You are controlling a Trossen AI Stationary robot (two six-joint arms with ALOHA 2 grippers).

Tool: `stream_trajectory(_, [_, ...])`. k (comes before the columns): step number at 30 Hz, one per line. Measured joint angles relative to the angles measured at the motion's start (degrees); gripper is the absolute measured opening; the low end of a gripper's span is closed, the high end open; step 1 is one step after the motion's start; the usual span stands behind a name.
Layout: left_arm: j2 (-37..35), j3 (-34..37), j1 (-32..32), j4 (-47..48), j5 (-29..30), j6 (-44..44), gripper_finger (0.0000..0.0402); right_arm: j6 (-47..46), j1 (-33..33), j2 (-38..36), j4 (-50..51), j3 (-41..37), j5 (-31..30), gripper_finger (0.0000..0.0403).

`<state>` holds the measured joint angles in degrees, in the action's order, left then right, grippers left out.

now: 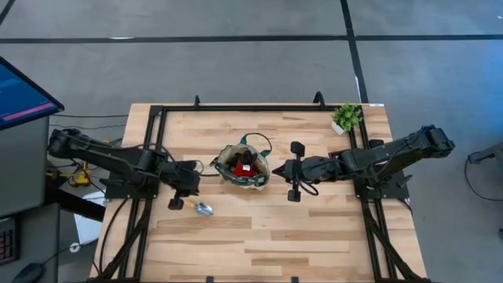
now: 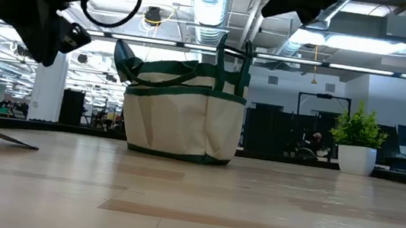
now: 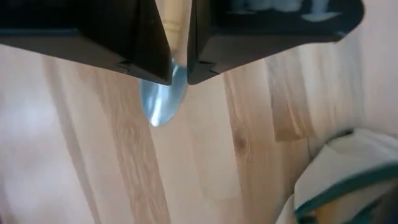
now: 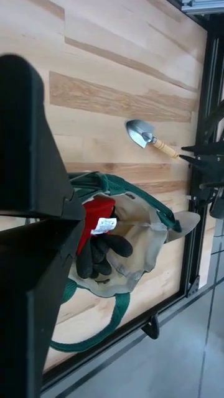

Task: Pick & Place Garden tools in Gardening bag
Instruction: Put the brown trowel into the brown gardening bag

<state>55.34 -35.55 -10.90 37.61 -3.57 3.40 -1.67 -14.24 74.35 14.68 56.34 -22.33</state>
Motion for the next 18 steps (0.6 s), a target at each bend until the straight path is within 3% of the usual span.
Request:
stream_trajectory(6, [1.3, 0.0, -0.2, 0.5, -1.9, 19.3, 0.0039, -1.4, 0.0, 0.0, 1.2, 0.0, 0.0, 0.0000])
stream_trajectory(13, [1.2, 0.0, -5.7, 3.4, -3.7, 20.7, 0.0003, -1.4, 0.0, 0.0, 1.7, 0.0, 0.0, 0.0000])
stream_trajectory(18, [1.2, 0.0, -11.2, 4.2, 3.9, 22.3, 0.0001, -1.4, -0.4, 0.0, 1.9, 0.0, 1.6, 0.0000])
